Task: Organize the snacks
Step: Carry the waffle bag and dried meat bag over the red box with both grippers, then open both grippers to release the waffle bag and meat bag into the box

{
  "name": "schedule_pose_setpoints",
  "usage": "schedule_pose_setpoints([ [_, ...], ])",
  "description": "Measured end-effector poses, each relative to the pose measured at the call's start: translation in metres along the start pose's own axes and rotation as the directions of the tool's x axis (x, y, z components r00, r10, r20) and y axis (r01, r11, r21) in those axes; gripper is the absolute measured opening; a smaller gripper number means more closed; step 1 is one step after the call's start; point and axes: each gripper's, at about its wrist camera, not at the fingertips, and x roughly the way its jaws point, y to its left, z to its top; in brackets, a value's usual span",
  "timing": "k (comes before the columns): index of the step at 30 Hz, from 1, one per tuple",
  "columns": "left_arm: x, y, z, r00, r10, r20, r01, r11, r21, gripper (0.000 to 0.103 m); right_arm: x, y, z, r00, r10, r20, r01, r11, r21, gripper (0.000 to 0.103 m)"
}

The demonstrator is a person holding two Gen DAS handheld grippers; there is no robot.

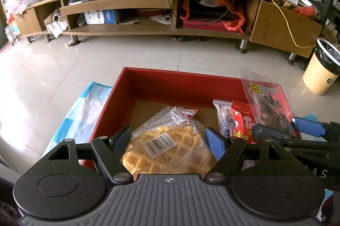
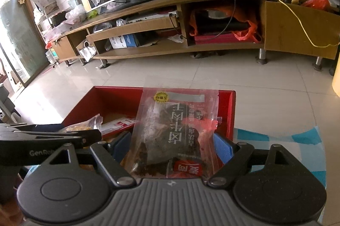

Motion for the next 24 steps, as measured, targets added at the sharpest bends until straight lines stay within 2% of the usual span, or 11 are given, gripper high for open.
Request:
schedule_pose_setpoints([
  [5,0.005,0.002,0.003,1.0,-0.001,-0.008,0.001,1.0,-0.008,0.079,0.006,0.0,-0.003,1.0,-0.009,-0.013,0.009,1.0,0.0,0.086],
  [9,0.007,0.005,0.003,1.0,0.02,-0.011,-0.02,1.0,-0.017,0.088,0.011,0.0,-0.003,1.0,-0.008,-0.03,0.008,1.0,0.006,0.087],
  [13,0.005,0.011,0.004,1.0,0.008,-0.015,-0.009,0.999,-0.042,0.092,0.009,-0.002,-0.001,1.0,-0.016,-0.023,0.017,1.0,0.009,0.088],
  [24,-0.014,0.013,0.007,1.0,0.009,0.024,-0.008,0.999,-0.052,0.096,-0.001,-0.002,0.004,0.999,-0.028,0.016,0.028,0.999,0.023,0.089],
])
